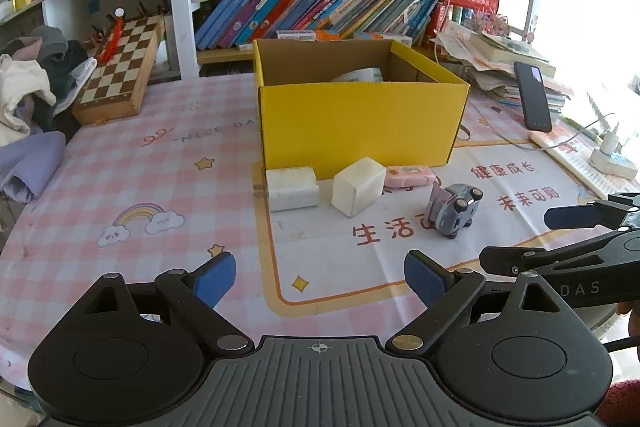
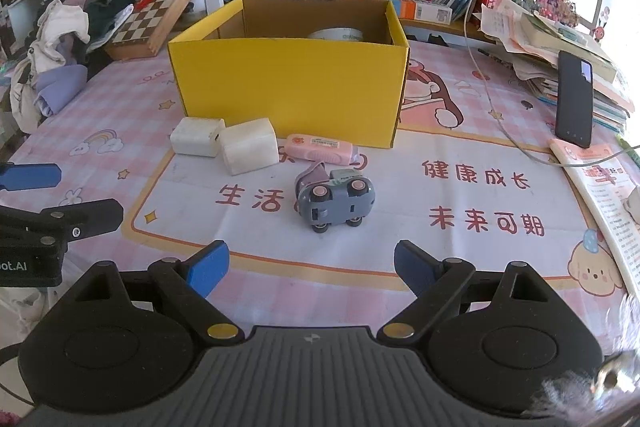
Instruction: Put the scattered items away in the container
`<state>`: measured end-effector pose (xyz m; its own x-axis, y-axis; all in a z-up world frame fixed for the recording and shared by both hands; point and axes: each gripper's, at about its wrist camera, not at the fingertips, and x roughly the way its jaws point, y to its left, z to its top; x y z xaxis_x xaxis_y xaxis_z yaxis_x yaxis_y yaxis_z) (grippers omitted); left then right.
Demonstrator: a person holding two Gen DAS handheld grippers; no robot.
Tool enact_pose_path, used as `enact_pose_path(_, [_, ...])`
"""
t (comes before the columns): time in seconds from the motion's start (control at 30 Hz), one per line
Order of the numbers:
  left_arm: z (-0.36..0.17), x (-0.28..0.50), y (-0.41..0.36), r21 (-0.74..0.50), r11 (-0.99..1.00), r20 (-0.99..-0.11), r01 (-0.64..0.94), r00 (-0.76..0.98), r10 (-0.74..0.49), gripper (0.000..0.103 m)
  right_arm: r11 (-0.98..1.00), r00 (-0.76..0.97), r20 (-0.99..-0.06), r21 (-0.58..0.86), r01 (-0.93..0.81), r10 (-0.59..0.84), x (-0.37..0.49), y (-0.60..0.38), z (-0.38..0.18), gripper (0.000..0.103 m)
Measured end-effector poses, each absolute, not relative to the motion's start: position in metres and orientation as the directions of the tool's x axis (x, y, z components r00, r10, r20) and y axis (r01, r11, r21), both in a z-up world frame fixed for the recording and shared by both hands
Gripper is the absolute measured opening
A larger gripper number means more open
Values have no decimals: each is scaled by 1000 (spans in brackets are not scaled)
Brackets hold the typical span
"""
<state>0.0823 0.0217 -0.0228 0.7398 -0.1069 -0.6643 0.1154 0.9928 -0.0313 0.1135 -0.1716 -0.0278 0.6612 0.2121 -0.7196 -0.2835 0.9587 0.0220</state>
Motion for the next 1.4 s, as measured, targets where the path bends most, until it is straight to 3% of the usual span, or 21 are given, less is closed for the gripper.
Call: enact_pose_path(1.4, [-28,90,23,-38,994,-679,105,727,-103,93,956,644,-733,28,-291,218,121,-171,-31,89])
